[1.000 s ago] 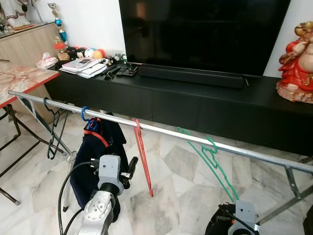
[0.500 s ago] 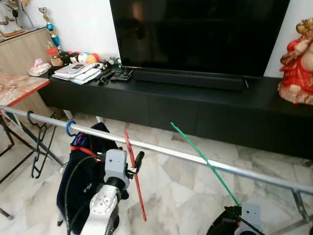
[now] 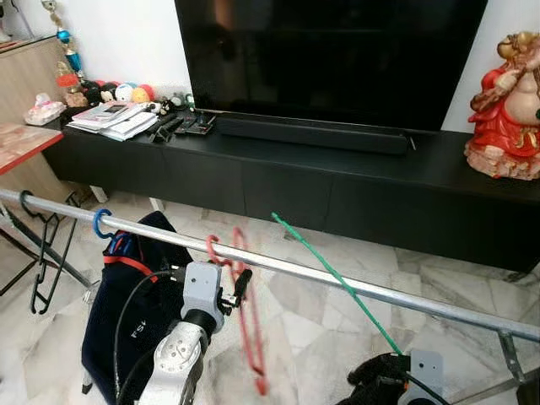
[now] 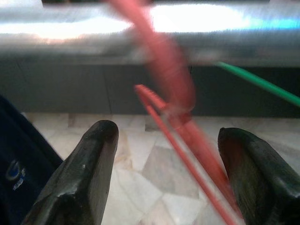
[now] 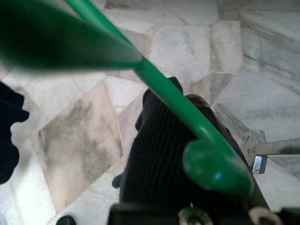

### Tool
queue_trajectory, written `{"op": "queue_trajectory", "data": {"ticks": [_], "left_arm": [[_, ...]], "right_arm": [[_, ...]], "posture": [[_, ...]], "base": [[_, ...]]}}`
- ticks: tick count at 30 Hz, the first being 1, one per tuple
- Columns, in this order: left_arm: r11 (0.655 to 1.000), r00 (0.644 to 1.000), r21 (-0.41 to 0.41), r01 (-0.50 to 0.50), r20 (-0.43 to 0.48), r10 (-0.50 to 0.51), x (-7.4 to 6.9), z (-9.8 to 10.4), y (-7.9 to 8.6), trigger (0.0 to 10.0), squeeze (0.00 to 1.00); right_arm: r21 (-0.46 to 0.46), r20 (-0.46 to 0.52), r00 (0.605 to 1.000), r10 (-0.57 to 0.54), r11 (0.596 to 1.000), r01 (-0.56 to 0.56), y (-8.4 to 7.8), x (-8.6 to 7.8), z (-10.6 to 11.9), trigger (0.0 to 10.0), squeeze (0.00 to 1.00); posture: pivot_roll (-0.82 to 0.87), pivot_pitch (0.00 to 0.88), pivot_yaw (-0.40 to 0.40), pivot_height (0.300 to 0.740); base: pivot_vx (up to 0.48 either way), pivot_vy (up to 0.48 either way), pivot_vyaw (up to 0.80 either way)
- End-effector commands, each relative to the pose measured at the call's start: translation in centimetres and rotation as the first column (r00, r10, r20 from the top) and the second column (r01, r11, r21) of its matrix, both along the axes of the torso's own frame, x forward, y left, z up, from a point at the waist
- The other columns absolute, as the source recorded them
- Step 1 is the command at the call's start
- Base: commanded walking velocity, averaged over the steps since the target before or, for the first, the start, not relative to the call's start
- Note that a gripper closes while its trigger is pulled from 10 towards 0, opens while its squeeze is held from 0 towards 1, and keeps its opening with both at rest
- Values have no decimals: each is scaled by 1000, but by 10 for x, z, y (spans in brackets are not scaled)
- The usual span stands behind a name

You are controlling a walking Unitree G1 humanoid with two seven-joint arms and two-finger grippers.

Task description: Hang hanger

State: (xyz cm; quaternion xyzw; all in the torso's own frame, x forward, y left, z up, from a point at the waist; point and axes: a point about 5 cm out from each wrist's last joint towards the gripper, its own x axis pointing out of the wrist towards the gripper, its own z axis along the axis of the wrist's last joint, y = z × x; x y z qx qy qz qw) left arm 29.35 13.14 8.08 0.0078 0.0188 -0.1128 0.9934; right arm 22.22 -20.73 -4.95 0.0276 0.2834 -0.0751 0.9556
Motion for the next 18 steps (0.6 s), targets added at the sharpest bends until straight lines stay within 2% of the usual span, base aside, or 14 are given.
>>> {"op": "queue_trajectory", "data": {"ticks": [1,7,18], "left_arm": [[1000,999,23,-9,-42,10,-1,-7,3,10000,0],[999,990,-27,-39,-139,35,3,-11,5,10000,0],[999,970,37,0,-242,9,3,-23,0,10000,0]], "right_arm": [[4,-3,1000,10,1000,-10,3,2,0,10000,0],[1,-14,1000,20,1000,-20,4,0,-1,10000,0],[-3,-9,1000,26,1000,-26,5,2,-1,10000,0]], "posture": [[-11,48,25,740],[-10,48,25,740],[-9,50,24,740]], "base": [[0,0,0],[0,0,0],[0,0,0]]}}
